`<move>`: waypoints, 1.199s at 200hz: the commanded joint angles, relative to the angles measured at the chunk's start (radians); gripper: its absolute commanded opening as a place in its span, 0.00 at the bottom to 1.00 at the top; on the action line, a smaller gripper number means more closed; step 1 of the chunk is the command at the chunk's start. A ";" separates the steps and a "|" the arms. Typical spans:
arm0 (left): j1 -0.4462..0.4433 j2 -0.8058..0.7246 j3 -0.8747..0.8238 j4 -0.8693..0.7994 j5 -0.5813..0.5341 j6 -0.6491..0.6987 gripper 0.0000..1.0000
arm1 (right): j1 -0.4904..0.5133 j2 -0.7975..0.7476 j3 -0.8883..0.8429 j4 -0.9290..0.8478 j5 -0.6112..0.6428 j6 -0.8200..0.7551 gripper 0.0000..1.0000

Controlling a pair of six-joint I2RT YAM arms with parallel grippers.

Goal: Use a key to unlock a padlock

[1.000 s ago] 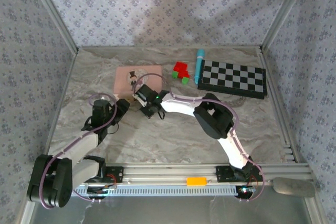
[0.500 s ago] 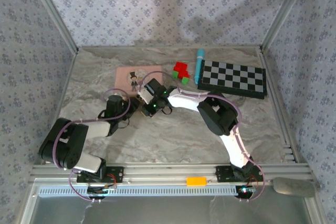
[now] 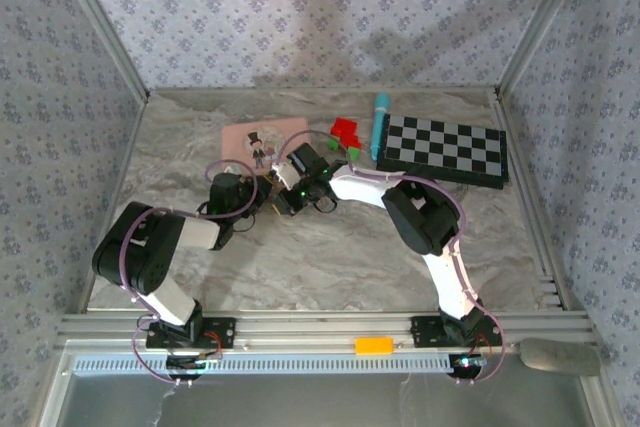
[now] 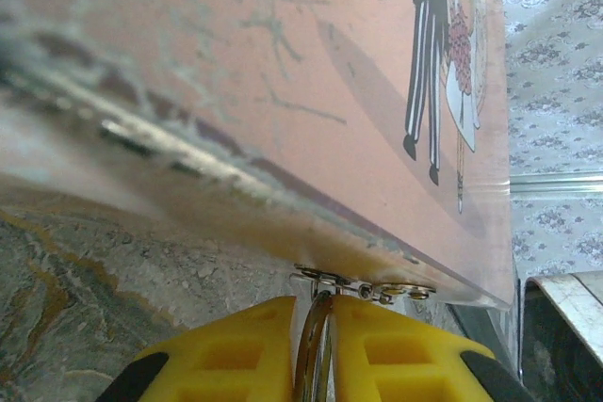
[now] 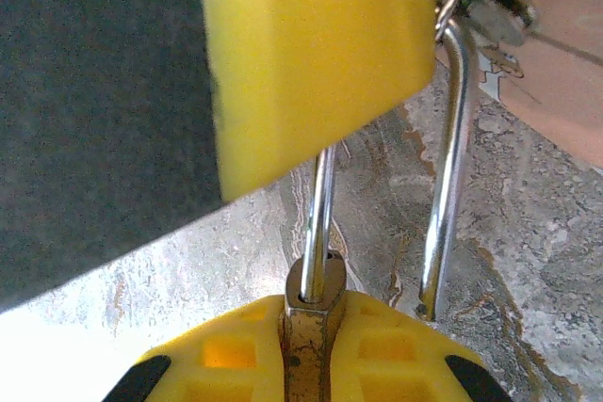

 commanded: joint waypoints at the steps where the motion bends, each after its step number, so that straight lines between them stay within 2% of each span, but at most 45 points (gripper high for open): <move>1: -0.011 0.031 0.024 -0.010 -0.012 -0.006 0.17 | 0.010 -0.048 -0.022 0.016 -0.125 0.030 0.00; 49: -0.017 0.040 0.020 -0.013 -0.013 0.000 0.17 | -0.031 -0.063 -0.068 0.131 -0.237 0.131 0.00; 106: -0.030 0.066 0.032 -0.007 -0.012 0.002 0.15 | -0.042 -0.068 -0.078 0.178 -0.317 0.180 0.00; 128: -0.031 0.078 0.032 0.011 -0.007 -0.001 0.07 | -0.042 -0.072 -0.077 0.186 -0.326 0.189 0.00; 137: -0.031 0.080 0.032 0.017 -0.008 -0.001 0.00 | -0.043 -0.073 -0.078 0.183 -0.323 0.188 0.00; 168: -0.031 0.074 0.028 0.019 -0.016 0.007 0.00 | -0.046 -0.080 -0.081 0.151 -0.302 0.171 0.00; 185: -0.031 0.070 0.025 0.016 -0.023 0.010 0.00 | -0.053 -0.107 -0.097 0.127 -0.278 0.162 0.29; 199: -0.031 0.071 0.023 0.012 -0.029 0.012 0.00 | -0.060 -0.156 -0.133 0.119 -0.238 0.161 0.46; 216: -0.031 0.073 0.023 0.015 -0.029 0.009 0.00 | -0.075 -0.231 -0.188 0.112 -0.163 0.179 0.55; 240: -0.031 0.072 0.021 0.020 -0.035 0.007 0.00 | -0.118 -0.307 -0.236 0.100 -0.047 0.270 0.58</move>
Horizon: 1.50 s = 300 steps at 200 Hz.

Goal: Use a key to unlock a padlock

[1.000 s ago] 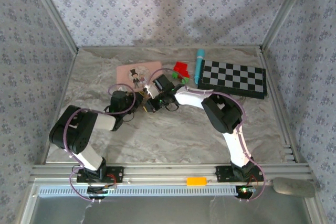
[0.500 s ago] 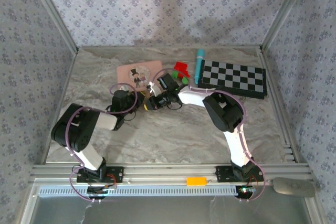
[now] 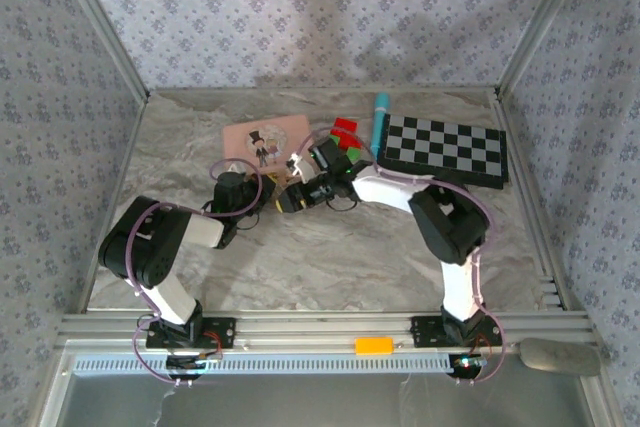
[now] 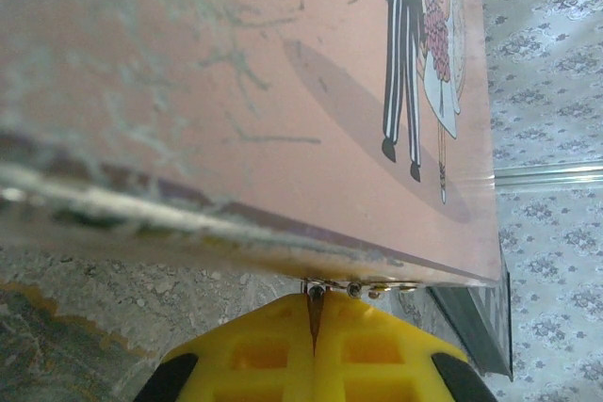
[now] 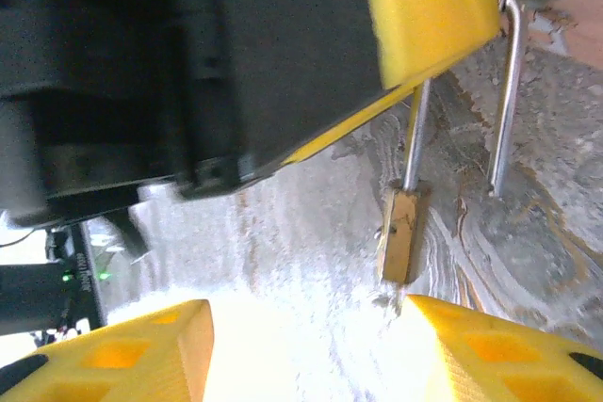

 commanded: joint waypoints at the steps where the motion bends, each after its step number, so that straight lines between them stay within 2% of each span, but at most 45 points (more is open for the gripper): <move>1: -0.006 0.026 0.003 -0.040 -0.031 0.006 0.00 | -0.047 -0.094 -0.030 -0.023 0.125 0.082 0.58; 21: -0.006 0.020 0.004 -0.042 -0.040 0.005 0.00 | -0.093 -0.112 -0.028 -0.034 0.241 0.176 0.59; 55: -0.006 0.009 0.000 -0.059 -0.062 0.005 0.00 | -0.118 -0.058 0.036 0.019 0.374 0.231 0.60; 86: -0.010 0.009 -0.001 -0.062 -0.078 0.007 0.00 | -0.120 0.058 0.142 0.057 0.385 0.249 0.60; 159: -0.012 -0.009 -0.012 -0.072 -0.127 0.007 0.00 | -0.088 0.169 0.181 0.141 0.560 0.263 0.61; 191: -0.012 -0.022 -0.024 -0.077 -0.169 0.001 0.00 | -0.092 0.204 0.191 0.128 0.565 0.287 0.57; 214: -0.013 -0.019 -0.024 -0.077 -0.196 -0.008 0.00 | -0.091 0.199 0.145 0.175 0.572 0.333 0.50; 247: -0.033 -0.005 -0.032 -0.071 -0.314 -0.062 0.00 | -0.071 0.176 0.073 0.235 0.620 0.412 0.43; 300: -0.075 0.002 -0.061 -0.062 -0.520 -0.182 0.00 | -0.062 0.165 0.026 0.257 0.664 0.467 0.38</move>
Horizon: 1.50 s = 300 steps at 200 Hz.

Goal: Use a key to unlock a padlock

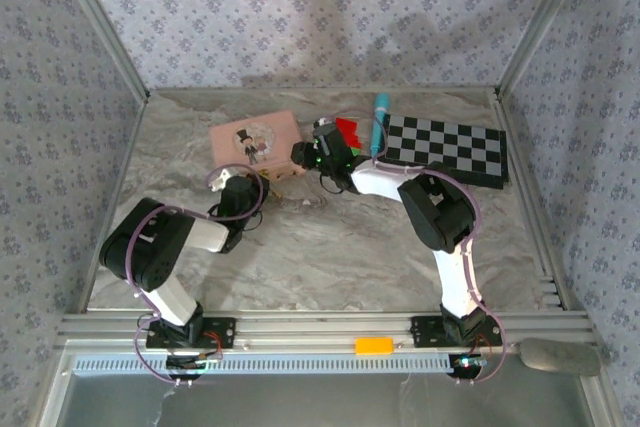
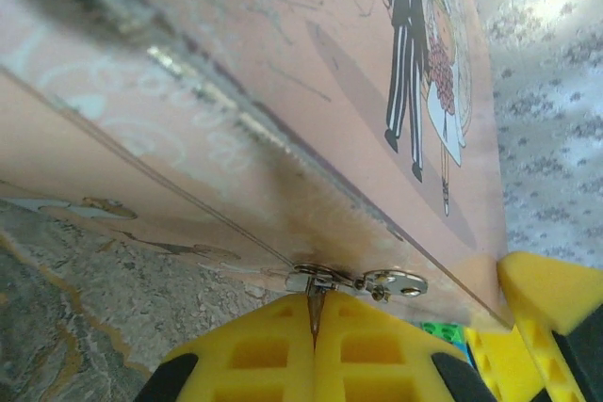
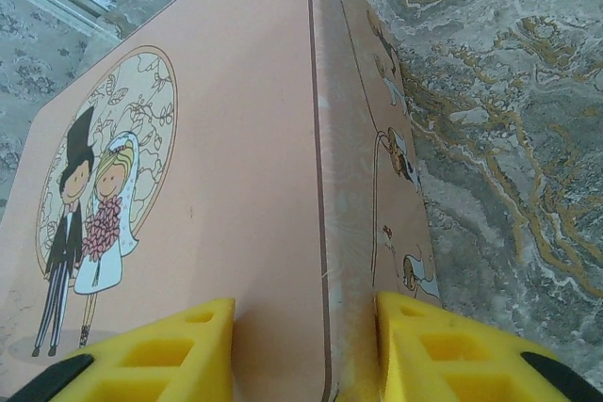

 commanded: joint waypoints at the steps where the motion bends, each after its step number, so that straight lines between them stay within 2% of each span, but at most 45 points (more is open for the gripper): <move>1: 0.000 0.012 -0.041 -0.075 -0.162 -0.075 0.00 | -0.007 0.015 -0.050 -0.095 0.074 0.046 0.38; 76: 0.004 0.052 -0.035 -0.079 -0.281 -0.183 0.00 | -0.007 0.014 -0.056 -0.094 0.083 0.052 0.35; 104: 0.014 0.045 -0.038 -0.078 -0.292 -0.191 0.00 | -0.005 0.014 -0.059 -0.091 0.085 0.054 0.35; 148: 0.015 0.015 -0.047 -0.129 -0.339 -0.287 0.00 | 0.000 0.010 -0.061 -0.088 0.089 0.054 0.33; 169: 0.014 -0.035 -0.052 -0.168 -0.376 -0.245 0.00 | 0.001 0.008 -0.063 -0.090 0.092 0.055 0.33; 192: 0.011 -0.121 -0.036 -0.269 -0.421 -0.119 0.00 | 0.002 0.003 -0.068 -0.091 0.098 0.054 0.32; 208: 0.011 -0.169 -0.049 -0.343 -0.458 -0.137 0.00 | 0.001 0.004 -0.067 -0.087 0.099 0.055 0.32; 230: 0.012 -0.179 -0.090 -0.316 -0.484 -0.176 0.00 | 0.006 0.007 -0.063 -0.086 0.097 0.058 0.32; 259: 0.027 -0.145 -0.091 -0.180 -0.400 -0.033 0.00 | 0.007 0.006 -0.065 -0.066 0.041 0.051 0.32; 278: 0.041 -0.121 -0.082 -0.094 -0.281 0.082 0.00 | -0.004 -0.003 -0.078 -0.022 -0.035 0.044 0.40; 300: 0.049 -0.094 -0.058 -0.075 -0.142 0.169 0.00 | -0.018 -0.014 -0.087 0.012 -0.121 0.034 0.49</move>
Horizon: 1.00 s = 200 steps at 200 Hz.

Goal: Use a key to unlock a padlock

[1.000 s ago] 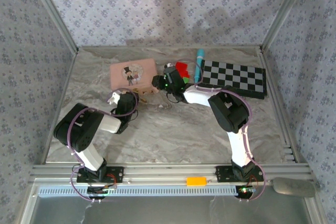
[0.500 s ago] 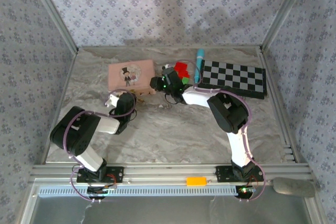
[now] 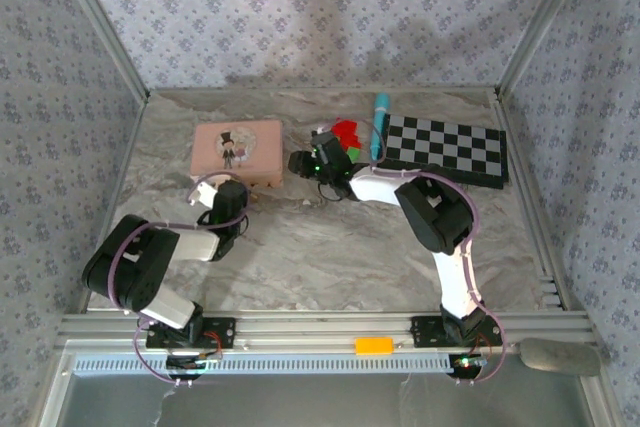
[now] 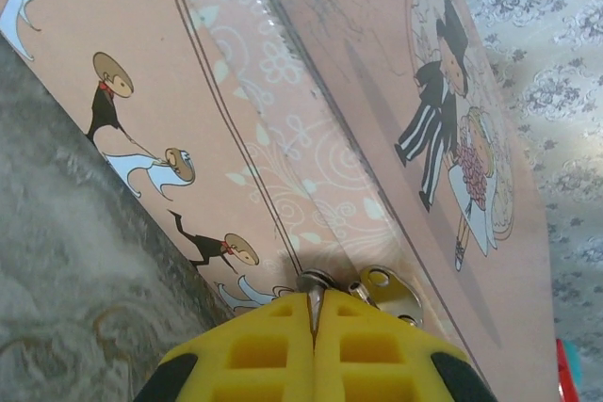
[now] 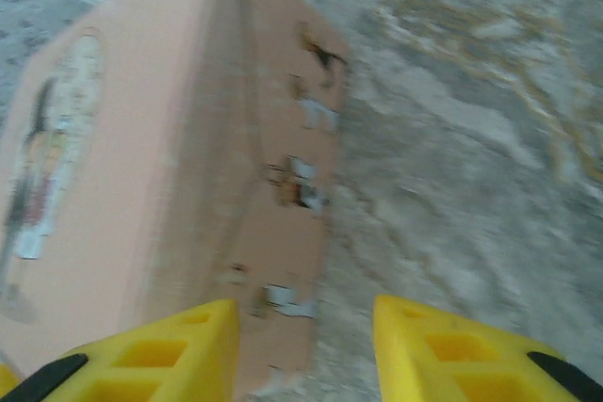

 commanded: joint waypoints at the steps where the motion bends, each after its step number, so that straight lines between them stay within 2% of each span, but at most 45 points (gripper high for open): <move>1: 0.014 0.039 0.013 0.049 0.131 0.160 0.00 | -0.028 -0.006 -0.016 -0.017 -0.070 -0.016 0.50; 23: 0.017 0.079 0.026 0.084 0.254 0.214 0.00 | -0.042 -0.029 -0.026 -0.017 -0.119 -0.027 0.54; 50: 0.016 0.129 0.037 0.135 0.379 0.246 0.00 | -0.061 -0.083 -0.061 -0.037 -0.118 -0.046 0.55; 85: 0.009 0.145 0.042 0.116 0.462 0.296 0.00 | -0.082 -0.162 -0.125 -0.046 -0.087 -0.091 0.61; 116: 0.012 0.111 0.026 0.034 0.457 0.339 0.00 | -0.088 -0.169 -0.106 -0.053 -0.069 -0.131 0.67; 154: 0.034 0.051 0.012 -0.098 0.419 0.357 0.00 | -0.080 -0.085 0.030 -0.093 -0.113 -0.201 0.68; 200: 0.047 0.037 0.018 -0.143 0.420 0.358 0.05 | -0.065 0.018 0.148 -0.136 -0.123 -0.216 0.67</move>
